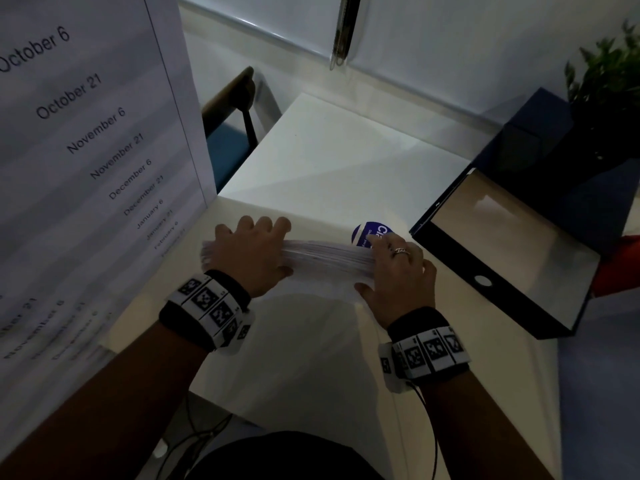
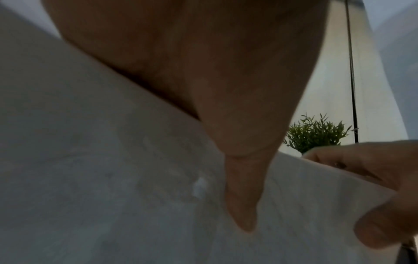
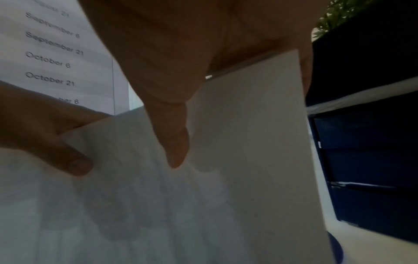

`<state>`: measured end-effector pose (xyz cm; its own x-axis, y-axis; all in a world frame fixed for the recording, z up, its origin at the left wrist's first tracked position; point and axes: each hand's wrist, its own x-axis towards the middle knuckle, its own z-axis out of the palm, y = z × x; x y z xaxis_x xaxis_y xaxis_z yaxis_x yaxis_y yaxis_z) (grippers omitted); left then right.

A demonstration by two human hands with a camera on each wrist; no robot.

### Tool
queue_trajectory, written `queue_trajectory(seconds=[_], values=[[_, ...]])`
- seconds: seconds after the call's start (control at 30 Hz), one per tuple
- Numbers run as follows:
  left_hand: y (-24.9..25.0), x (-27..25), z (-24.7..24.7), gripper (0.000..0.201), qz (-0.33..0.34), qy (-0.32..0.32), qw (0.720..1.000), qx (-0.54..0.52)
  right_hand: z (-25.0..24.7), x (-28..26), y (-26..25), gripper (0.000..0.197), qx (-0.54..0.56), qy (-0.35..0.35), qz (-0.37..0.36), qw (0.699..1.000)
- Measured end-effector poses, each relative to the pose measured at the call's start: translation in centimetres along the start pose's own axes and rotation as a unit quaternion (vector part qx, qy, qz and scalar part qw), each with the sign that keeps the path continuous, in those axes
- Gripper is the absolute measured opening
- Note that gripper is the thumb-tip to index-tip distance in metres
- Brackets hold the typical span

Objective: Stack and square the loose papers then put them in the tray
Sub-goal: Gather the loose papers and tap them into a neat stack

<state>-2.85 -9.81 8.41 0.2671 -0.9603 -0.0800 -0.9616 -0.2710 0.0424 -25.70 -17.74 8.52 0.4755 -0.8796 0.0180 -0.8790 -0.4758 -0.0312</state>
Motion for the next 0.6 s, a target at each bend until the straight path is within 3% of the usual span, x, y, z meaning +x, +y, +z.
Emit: queue_trajectory(seconds=[0.17, 0.3, 0.37, 0.43, 0.5, 0.6], values=[[0.3, 0.5, -0.1, 0.051, 0.007, 0.002, 1.000, 0.004, 0.2, 1.1, -0.7, 0.080, -0.024, -0.033, -0.010, 0.999], [0.0, 0.6, -0.2, 0.058, 0.012, -0.014, 1.000, 0.005, 0.2, 1.5, -0.9, 0.082, -0.037, -0.023, -0.014, 0.999], [0.1, 0.7, -0.4, 0.041, 0.023, -0.030, 0.999, 0.008, 0.1, 1.7, -1.2, 0.067, -0.043, -0.023, -0.023, 0.999], [0.2, 0.6, -0.8, 0.016, 0.038, -0.027, 0.999, 0.019, -0.2, 2.0, -1.2, 0.036, -0.044, -0.046, -0.026, 0.998], [0.0, 0.3, -1.4, 0.010, 0.036, -0.002, 0.999, 0.026, -0.7, 2.2, -1.1, 0.015, -0.039, -0.035, -0.031, 0.998], [-0.1, -0.2, -2.0, 0.011, 0.034, 0.021, 0.999, 0.020, -1.4, 1.8, -0.6, 0.009, -0.029, -0.012, -0.026, 0.999]])
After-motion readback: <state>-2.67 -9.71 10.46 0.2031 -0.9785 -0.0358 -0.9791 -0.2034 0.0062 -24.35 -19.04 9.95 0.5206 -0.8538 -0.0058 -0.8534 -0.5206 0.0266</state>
